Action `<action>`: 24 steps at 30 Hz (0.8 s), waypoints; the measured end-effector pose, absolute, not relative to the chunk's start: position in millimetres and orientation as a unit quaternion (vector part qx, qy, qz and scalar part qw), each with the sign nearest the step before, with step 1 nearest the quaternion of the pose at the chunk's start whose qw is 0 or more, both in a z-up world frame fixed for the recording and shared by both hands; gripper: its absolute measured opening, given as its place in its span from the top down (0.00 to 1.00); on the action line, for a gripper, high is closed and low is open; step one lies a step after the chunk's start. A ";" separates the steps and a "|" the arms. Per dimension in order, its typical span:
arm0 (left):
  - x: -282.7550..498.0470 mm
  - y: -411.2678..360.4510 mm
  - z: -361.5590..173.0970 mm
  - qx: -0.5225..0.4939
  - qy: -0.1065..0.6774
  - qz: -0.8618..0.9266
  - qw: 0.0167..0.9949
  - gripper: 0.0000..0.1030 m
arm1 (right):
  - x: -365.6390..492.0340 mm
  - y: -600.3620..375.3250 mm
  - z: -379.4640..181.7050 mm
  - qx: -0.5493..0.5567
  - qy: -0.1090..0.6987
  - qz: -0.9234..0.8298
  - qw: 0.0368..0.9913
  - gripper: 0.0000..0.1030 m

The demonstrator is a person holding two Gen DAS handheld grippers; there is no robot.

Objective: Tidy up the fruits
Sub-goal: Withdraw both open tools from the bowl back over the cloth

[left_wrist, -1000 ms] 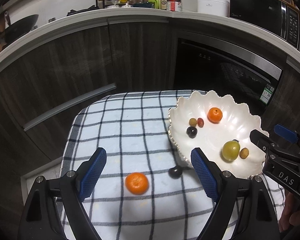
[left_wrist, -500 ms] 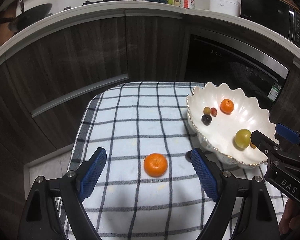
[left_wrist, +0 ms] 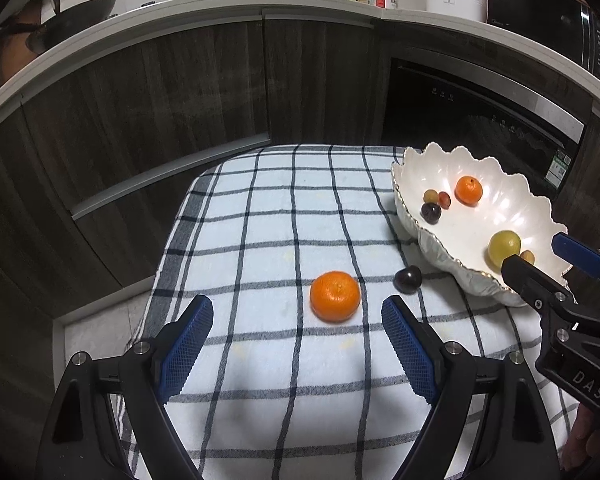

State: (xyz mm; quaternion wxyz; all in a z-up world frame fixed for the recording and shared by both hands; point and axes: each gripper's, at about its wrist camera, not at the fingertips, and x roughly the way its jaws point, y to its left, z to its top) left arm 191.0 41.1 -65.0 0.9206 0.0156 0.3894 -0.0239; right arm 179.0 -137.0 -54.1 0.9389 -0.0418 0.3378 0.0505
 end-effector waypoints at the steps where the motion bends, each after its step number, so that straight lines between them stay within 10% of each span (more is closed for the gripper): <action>1: 189.9 40.9 -66.7 0.017 0.389 -0.025 0.921 0.16 | 177.8 -136.0 -55.7 -0.041 0.337 0.053 0.939 0.26; 24: 185.8 32.4 -96.1 0.070 0.347 -0.051 0.934 0.25 | 173.4 -114.5 -92.7 -0.044 0.348 0.112 0.930 0.48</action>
